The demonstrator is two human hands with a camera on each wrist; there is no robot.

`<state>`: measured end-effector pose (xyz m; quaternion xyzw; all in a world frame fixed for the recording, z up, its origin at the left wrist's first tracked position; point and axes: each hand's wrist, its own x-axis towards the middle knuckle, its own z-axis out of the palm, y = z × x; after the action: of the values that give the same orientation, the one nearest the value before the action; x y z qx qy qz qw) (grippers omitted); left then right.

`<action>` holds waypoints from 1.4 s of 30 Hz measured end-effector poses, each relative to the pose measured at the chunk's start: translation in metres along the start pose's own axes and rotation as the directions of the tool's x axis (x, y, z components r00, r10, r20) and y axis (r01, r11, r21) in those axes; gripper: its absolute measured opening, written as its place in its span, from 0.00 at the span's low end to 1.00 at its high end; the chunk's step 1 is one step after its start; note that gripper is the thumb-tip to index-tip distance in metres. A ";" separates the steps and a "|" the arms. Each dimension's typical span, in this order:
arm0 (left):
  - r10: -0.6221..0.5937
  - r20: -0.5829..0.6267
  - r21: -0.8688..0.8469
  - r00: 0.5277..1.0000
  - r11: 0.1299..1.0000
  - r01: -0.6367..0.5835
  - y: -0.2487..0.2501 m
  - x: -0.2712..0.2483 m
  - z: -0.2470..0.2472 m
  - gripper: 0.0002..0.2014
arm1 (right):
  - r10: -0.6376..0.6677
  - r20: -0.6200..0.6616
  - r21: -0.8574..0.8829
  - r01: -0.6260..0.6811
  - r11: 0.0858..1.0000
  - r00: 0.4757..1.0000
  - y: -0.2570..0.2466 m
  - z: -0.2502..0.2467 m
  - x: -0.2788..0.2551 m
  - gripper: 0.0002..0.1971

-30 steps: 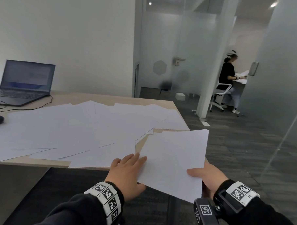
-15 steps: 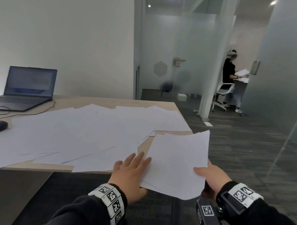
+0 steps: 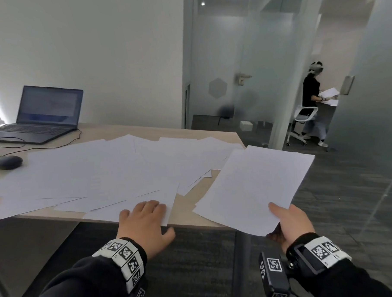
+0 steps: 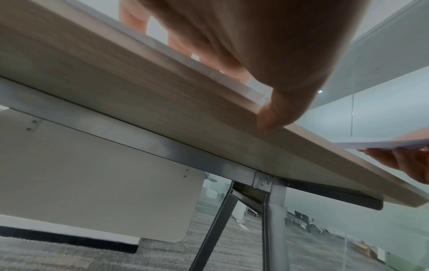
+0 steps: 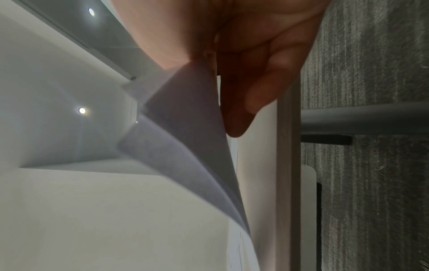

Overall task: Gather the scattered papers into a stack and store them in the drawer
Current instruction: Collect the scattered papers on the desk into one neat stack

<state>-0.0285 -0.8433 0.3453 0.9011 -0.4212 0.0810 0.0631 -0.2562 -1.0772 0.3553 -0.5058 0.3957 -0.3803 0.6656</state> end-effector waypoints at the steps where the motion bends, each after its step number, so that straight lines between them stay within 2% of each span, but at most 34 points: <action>1: -0.028 0.012 0.000 1.000 1.000 0.028 -0.003 0.000 -0.001 0.36 | -0.002 0.010 -0.006 0.002 1.000 1.000 0.000 0.002 0.000 0.05; 6: -0.130 0.158 -0.029 0.979 0.990 0.136 -0.019 0.001 -0.006 0.47 | -0.012 0.088 -0.030 0.015 0.999 0.996 0.001 0.017 -0.002 0.09; 10: -0.146 0.134 -0.280 0.980 0.943 0.179 -0.017 0.010 -0.018 0.39 | 0.006 0.188 -0.041 0.002 0.999 0.982 -0.001 0.032 -0.002 0.08; 12: -0.148 0.109 -0.474 0.983 0.862 0.182 -0.012 0.017 -0.025 0.33 | 0.009 0.245 -0.061 0.006 0.998 0.969 -0.002 0.040 -0.001 0.10; 15: -0.151 0.151 -0.748 0.977 0.629 0.212 -0.005 0.027 -0.034 0.28 | -0.003 0.328 -0.067 0.026 0.997 0.945 -0.004 0.053 0.003 0.09; 18: -0.155 0.193 -0.837 0.969 0.490 0.245 -0.005 0.035 -0.039 0.18 | 0.002 0.387 -0.069 0.027 0.997 0.922 -0.006 0.066 0.009 0.10; 20: -0.134 0.192 -0.875 0.972 0.425 0.232 -0.007 0.040 -0.042 0.17 | 0.002 0.414 -0.088 0.038 0.995 0.910 -0.009 0.075 0.013 0.10; 25: -0.187 0.022 -0.908 0.982 0.408 0.099 -0.014 0.060 -0.068 0.24 | -0.101 0.416 -0.123 0.166 0.978 0.904 -0.036 0.103 0.025 0.09; 28: -0.210 -0.027 -0.931 0.977 0.361 0.052 -0.017 0.073 -0.083 0.26 | -0.203 0.391 -0.098 0.261 0.960 0.897 -0.049 0.119 0.033 0.10; 31: -0.218 -0.027 -0.948 0.976 0.315 0.044 -0.017 0.083 -0.085 0.25 | -0.238 0.380 -0.084 0.290 0.953 0.894 -0.053 0.128 0.038 0.10; 34: -0.210 0.014 -0.960 0.978 0.269 0.071 -0.016 0.084 -0.075 0.23 | -0.204 0.350 -0.076 0.245 0.967 0.914 -0.045 0.129 0.041 0.08; 39: -0.163 0.097 -0.936 0.982 0.322 0.145 -0.005 0.080 -0.047 0.16 | -0.144 0.313 -0.125 0.191 0.974 0.939 -0.026 0.127 0.038 0.06; 42: -0.166 0.150 -0.942 0.975 0.275 0.192 -0.001 0.082 -0.037 0.13 | -0.165 0.298 -0.189 0.227 0.955 0.940 -0.023 0.126 0.041 0.04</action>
<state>0.0207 -0.8972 0.3981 0.7301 -0.2837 -0.2015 0.5881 -0.1278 -1.0721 0.3942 -0.6622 0.2851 -0.3236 0.6128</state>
